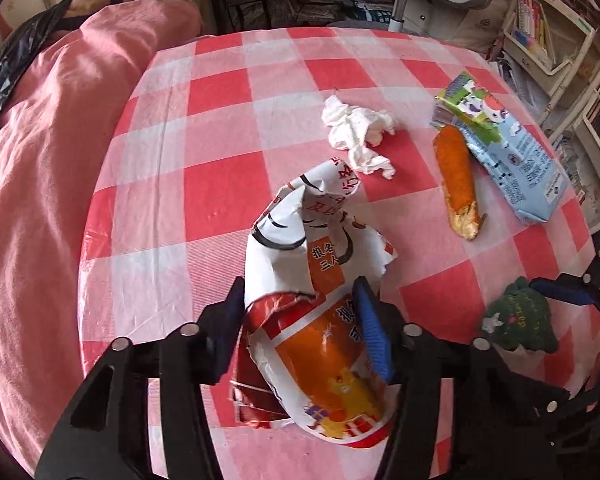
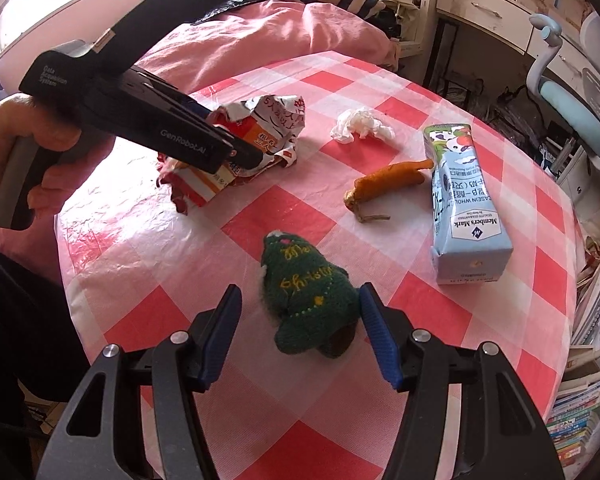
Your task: Collect trash
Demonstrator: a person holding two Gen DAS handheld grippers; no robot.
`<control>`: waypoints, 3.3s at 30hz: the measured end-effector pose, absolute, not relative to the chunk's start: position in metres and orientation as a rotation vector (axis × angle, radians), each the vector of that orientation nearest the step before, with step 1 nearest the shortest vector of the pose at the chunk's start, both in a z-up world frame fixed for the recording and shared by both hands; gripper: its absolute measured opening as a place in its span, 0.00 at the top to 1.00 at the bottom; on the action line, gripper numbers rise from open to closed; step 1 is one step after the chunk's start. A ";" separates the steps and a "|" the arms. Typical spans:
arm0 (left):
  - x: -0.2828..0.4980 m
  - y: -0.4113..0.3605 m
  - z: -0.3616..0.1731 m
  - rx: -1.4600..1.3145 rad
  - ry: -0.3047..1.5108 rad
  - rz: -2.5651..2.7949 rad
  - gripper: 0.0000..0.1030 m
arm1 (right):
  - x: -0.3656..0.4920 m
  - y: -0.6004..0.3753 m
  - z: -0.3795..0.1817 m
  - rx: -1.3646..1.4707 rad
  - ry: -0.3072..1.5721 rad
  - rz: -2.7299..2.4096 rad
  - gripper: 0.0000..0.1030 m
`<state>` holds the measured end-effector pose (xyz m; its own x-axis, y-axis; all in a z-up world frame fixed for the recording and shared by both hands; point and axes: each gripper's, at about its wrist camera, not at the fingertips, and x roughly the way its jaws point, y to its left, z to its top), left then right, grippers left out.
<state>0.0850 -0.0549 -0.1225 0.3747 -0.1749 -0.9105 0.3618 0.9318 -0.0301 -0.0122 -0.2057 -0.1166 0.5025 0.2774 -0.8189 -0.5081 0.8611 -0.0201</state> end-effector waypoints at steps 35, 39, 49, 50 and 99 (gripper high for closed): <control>0.062 -0.052 -0.017 0.046 0.840 -0.368 0.74 | -0.011 -0.193 -0.115 -0.307 0.898 0.491 0.64; 0.058 -0.050 -0.014 0.064 0.834 -0.356 0.74 | -0.014 -0.187 -0.114 -0.318 0.895 0.490 0.64; 0.054 -0.048 -0.011 0.071 0.826 -0.347 0.74 | -0.022 -0.178 -0.115 -0.352 0.896 0.484 0.63; 0.054 -0.048 -0.010 0.071 0.826 -0.347 0.74 | -0.023 -0.178 -0.115 -0.356 0.896 0.483 0.63; 0.060 -0.054 -0.022 0.116 0.846 -0.333 0.73 | -0.029 -0.179 -0.115 -0.393 0.873 0.521 0.61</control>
<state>0.0604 -0.0539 -0.0215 0.6147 -0.2428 -0.7505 0.3345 0.9419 -0.0308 -0.0290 -0.1787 -0.1151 0.5328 0.2682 -0.8026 -0.5789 0.8073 -0.1145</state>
